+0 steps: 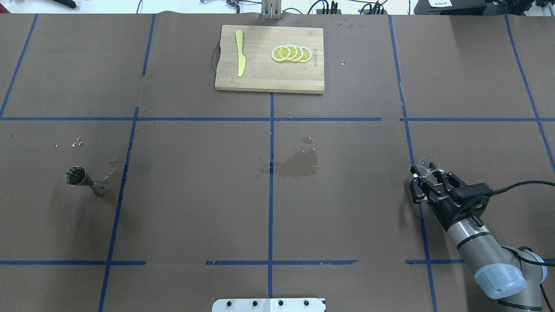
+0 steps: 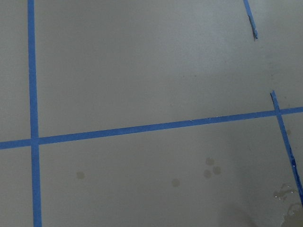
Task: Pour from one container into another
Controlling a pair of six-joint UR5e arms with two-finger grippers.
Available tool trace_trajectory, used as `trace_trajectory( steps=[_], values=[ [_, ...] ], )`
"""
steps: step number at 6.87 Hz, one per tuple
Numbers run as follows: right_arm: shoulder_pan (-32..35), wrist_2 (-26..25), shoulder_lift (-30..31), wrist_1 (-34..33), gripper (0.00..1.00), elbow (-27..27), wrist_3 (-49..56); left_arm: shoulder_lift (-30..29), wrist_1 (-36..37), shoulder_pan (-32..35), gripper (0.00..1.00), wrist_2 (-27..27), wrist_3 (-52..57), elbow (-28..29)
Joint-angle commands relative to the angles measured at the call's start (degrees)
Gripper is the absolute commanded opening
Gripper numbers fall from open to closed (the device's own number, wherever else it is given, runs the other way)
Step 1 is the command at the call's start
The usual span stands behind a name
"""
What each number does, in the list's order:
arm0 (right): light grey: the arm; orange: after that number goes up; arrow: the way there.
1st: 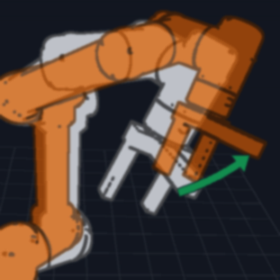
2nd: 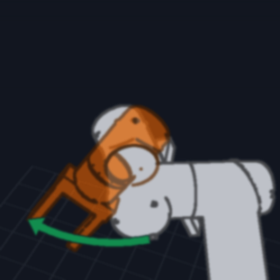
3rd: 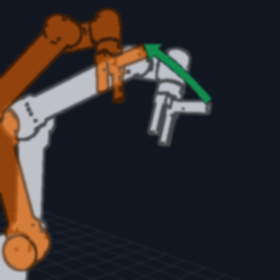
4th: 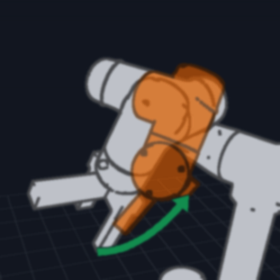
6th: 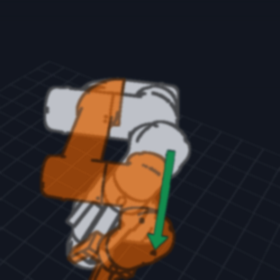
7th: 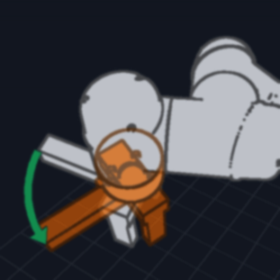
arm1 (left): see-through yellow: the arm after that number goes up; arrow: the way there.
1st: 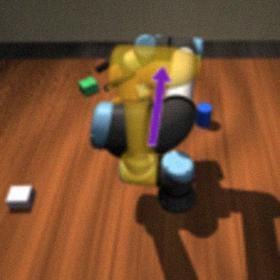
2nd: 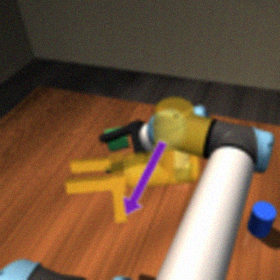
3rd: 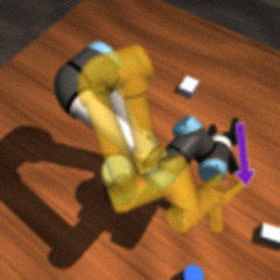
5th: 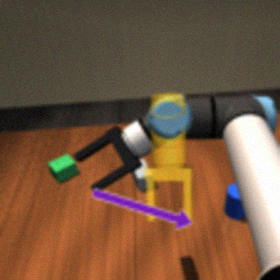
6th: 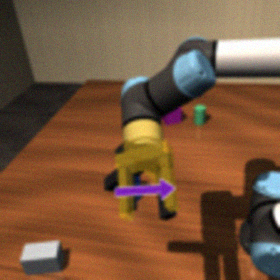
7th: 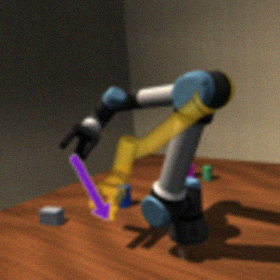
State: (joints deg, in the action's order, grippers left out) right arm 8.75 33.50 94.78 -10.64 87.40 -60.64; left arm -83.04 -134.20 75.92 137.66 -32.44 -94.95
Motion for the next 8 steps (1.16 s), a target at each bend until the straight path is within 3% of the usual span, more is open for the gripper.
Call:
trace_trajectory(
  steps=[1,3,6,8],
  values=[
    [-1.8,-1.1,0.1,0.0,0.02,-0.2,0.0,0.0,0.0,-0.1,1.0,-2.3,-0.1,-0.2],
    [-2.0,-1.9,0.1,0.0,0.02,-0.1,0.1,-0.1,-0.1,-0.1,1.0,-3.5,-0.2,-0.1],
    [-2.0,-2.3,0.9,0.1,0.21,-0.5,0.0,0.0,-0.1,-0.1,1.0,-3.5,-0.1,-0.1],
    [-2.1,-2.4,0.9,0.4,0.21,-1.8,0.0,0.0,-0.1,0.0,1.0,-3.5,-0.1,-0.2]
  ],
)
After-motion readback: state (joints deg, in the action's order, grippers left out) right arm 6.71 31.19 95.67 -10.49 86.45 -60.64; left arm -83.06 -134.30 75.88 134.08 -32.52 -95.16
